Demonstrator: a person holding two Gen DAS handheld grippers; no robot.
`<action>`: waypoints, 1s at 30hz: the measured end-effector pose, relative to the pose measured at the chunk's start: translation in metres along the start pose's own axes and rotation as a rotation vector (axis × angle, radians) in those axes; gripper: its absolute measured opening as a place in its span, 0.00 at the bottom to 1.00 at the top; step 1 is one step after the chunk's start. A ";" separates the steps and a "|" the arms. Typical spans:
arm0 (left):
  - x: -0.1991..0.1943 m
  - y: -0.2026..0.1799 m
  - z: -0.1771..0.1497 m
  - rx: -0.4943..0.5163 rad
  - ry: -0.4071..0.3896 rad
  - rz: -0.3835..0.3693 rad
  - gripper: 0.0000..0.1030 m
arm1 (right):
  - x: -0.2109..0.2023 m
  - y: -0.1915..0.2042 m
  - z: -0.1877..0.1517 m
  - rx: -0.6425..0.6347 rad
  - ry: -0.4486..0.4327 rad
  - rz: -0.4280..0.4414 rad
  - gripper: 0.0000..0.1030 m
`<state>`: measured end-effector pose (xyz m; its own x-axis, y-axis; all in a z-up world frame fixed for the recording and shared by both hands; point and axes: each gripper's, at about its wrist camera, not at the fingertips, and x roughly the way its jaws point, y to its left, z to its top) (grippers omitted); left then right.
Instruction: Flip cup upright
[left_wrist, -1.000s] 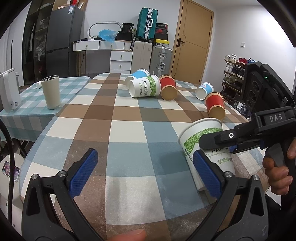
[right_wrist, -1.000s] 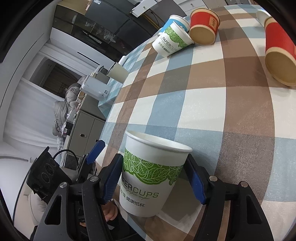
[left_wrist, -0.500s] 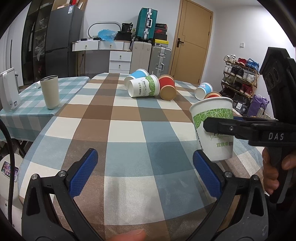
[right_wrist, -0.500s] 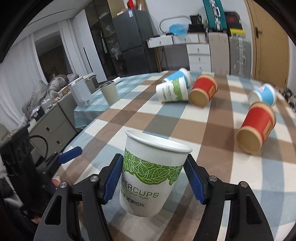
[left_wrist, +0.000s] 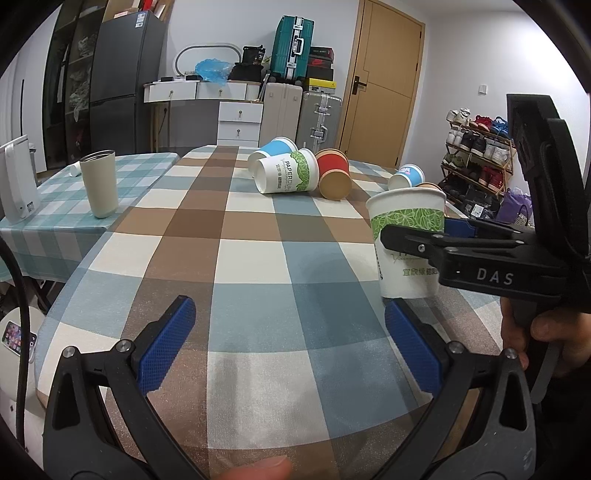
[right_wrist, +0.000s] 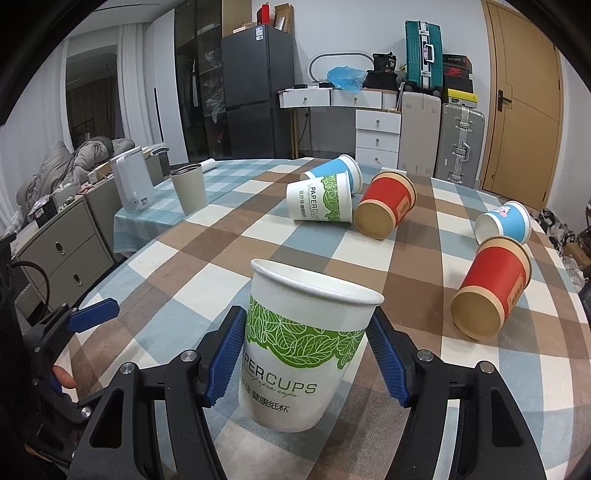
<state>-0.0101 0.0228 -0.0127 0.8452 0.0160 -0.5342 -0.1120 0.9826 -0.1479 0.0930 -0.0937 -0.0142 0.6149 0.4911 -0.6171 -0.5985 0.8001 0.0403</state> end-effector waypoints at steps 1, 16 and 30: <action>0.000 0.000 0.000 0.000 0.000 0.000 0.99 | 0.000 0.001 0.000 -0.006 -0.001 0.000 0.65; 0.000 0.000 0.000 0.001 0.000 0.000 0.99 | -0.021 0.002 -0.015 -0.048 0.036 0.055 0.63; 0.004 -0.007 0.001 0.014 -0.010 -0.016 0.99 | -0.024 0.010 -0.026 -0.151 -0.029 -0.019 0.62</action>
<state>-0.0052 0.0160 -0.0132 0.8520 0.0024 -0.5236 -0.0917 0.9852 -0.1448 0.0589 -0.1064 -0.0190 0.6400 0.4883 -0.5933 -0.6561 0.7492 -0.0911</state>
